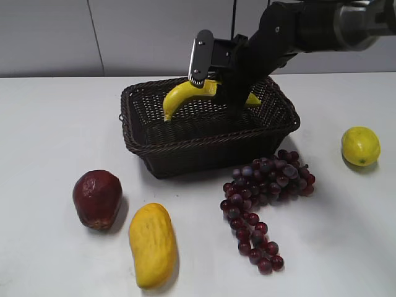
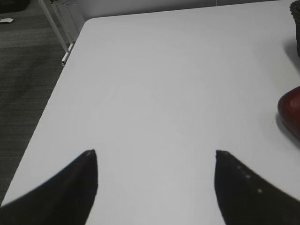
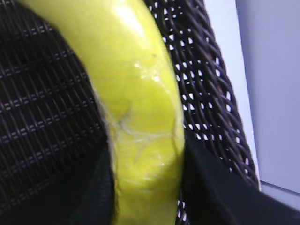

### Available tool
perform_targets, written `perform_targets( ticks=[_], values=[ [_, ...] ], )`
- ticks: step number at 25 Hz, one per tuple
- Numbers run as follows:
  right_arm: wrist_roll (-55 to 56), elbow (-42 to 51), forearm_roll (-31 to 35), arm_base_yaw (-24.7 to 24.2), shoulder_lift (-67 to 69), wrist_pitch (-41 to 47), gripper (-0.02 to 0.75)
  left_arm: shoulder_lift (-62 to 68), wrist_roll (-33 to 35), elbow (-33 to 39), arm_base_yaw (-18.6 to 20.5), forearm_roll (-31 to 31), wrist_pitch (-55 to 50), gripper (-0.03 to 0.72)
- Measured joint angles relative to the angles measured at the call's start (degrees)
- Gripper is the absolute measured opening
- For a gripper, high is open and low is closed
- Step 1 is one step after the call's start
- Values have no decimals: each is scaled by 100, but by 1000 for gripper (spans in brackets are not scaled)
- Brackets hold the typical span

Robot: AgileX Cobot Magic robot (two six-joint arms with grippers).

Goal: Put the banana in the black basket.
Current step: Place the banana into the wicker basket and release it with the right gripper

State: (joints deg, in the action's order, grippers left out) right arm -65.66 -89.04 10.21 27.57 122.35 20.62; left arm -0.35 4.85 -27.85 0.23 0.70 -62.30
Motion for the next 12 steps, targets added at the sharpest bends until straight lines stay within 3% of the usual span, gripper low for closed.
perform_targets(
  ticks=[8,10,12],
  values=[
    [14,-24,10,0,168,6,318,0,0,0,0,0,0,575],
    [20,-24,10,0,168,11,394,0,0,0,0,0,0,575],
    [20,-26,16,0,168,11,557,0,0,0,0,0,0,575]
  ],
)
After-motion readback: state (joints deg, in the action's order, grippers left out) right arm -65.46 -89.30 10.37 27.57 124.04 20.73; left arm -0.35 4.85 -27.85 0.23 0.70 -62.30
